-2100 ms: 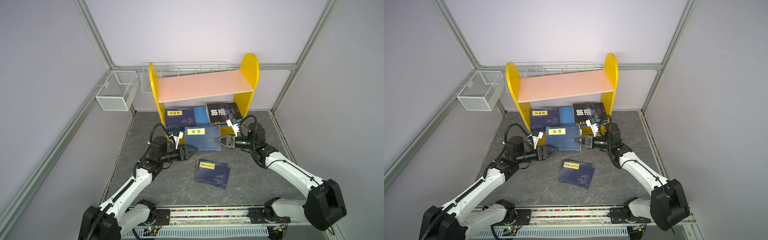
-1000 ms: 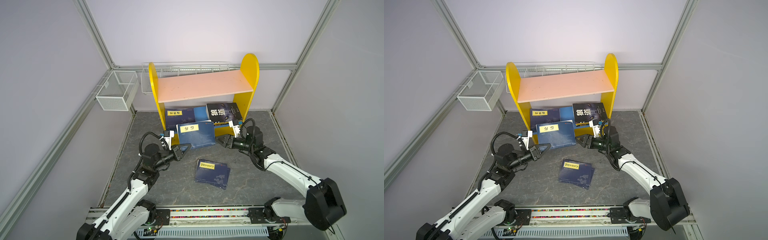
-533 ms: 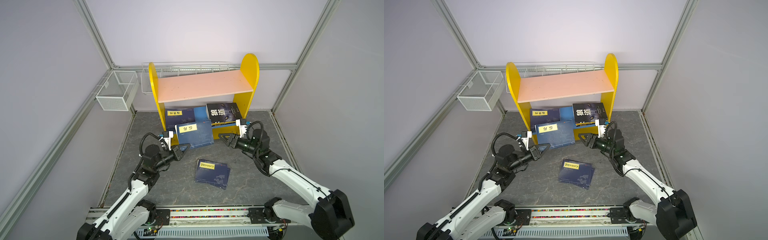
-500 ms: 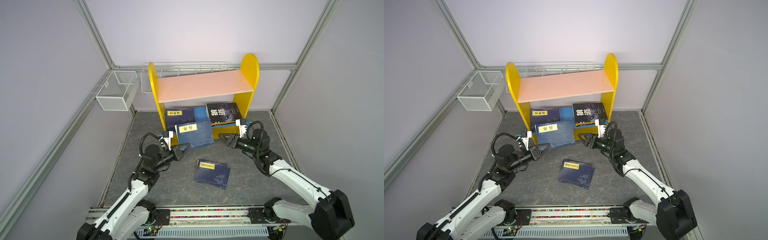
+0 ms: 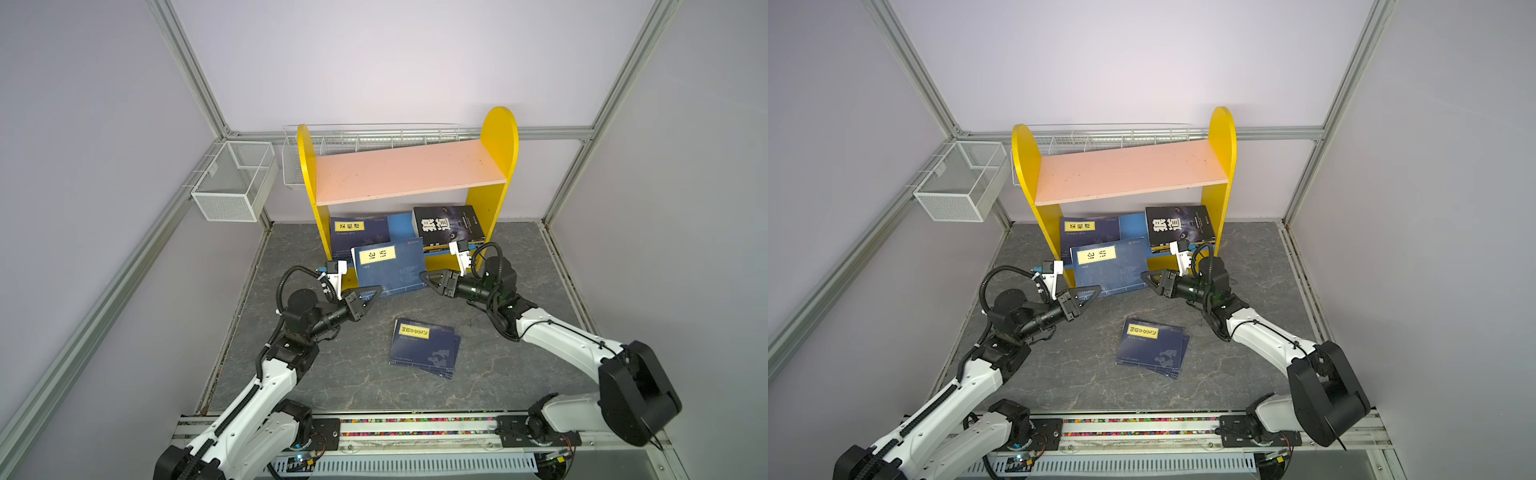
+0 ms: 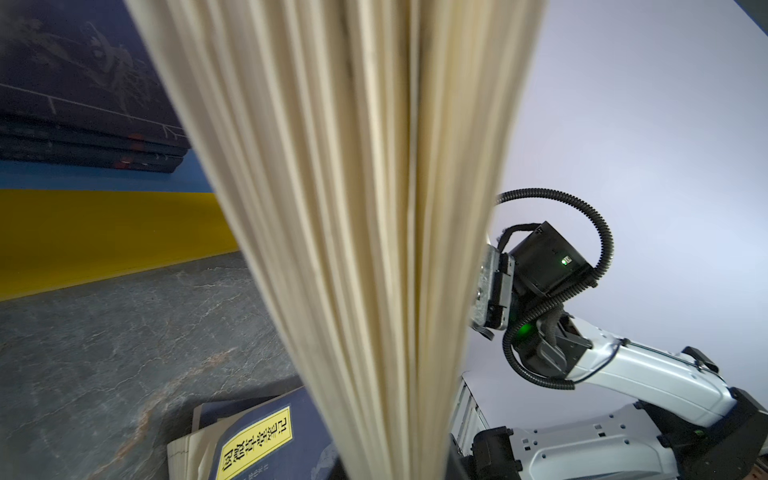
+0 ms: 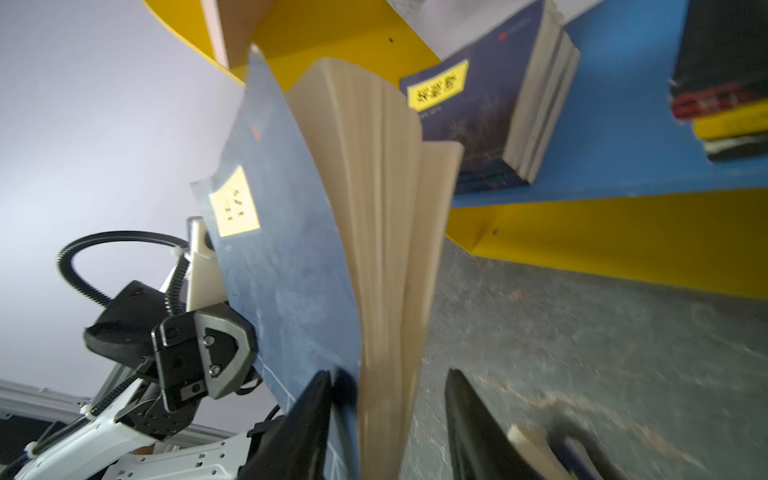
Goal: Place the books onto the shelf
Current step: 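Carry the book toward the shelf with the right gripper while the left gripper withdraws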
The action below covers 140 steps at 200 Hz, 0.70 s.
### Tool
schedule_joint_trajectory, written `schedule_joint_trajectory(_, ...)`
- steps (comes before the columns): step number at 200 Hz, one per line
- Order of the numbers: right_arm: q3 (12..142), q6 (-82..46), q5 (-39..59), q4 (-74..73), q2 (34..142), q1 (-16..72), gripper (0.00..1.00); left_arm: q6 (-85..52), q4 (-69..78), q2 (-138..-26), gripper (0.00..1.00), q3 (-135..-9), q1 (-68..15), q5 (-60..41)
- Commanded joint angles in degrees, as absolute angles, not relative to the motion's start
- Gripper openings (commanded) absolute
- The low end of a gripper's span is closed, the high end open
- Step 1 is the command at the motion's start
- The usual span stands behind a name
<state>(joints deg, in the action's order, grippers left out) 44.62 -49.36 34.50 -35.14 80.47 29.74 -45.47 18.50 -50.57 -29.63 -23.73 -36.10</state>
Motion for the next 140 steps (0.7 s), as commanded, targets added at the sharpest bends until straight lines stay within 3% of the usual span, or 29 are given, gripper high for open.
schedule_joint_trajectory(1, 43.35, -59.96, 38.78, -54.9, 83.94, 29.77, 0.4, -46.07, 23.46, -49.53, 0.0, -29.31, -23.73, -39.45)
schedule_joint_trajectory(29, 42.46, -68.44, 38.75, -69.98, 88.34, 29.86, 0.24, -46.05, 23.08, -49.53, 0.0, -29.32, -23.73, -39.16)
schedule_joint_trajectory(54, 42.88, -65.46, 38.61, -66.01, 87.23, 29.85, 0.08, -45.02, 20.25, -48.77, 0.0, -29.49, -23.81, -37.0)
schedule_joint_trajectory(71, 44.09, -61.43, 38.33, -58.93, 85.28, 29.96, 0.07, -43.93, 16.28, -47.79, 0.0, -29.79, -23.75, -32.4)
schedule_joint_trajectory(83, 45.49, -58.45, 38.16, -53.0, 84.39, 30.06, 0.07, -43.31, 13.4, -46.81, 0.16, -29.92, -23.73, -27.89)
schedule_joint_trajectory(93, 46.49, -57.45, 37.49, -49.81, 84.4, 30.02, 0.07, -42.82, 10.07, -45.83, 0.38, -30.34, -23.67, -23.2)
schedule_joint_trajectory(108, 47.68, -58.3, 35.87, -49.69, 85.67, 29.76, 0.07, -41.63, 5.24, -43.62, 0.61, -31.05, -23.64, -16.22)
schedule_joint_trajectory(124, 49.66, -59.74, 33.81, -51.48, 87.8, 29.42, 0.07, -41.48, -1.81, -39.37, 0.72, -31.77, -23.65, -4.53)
schedule_joint_trajectory(140, 53.54, -59.53, 32.63, -50.73, 89.85, 29.44, 0.07, -44.06, -12.42, -34.93, 0.76, -32.83, -23.6, 10.81)
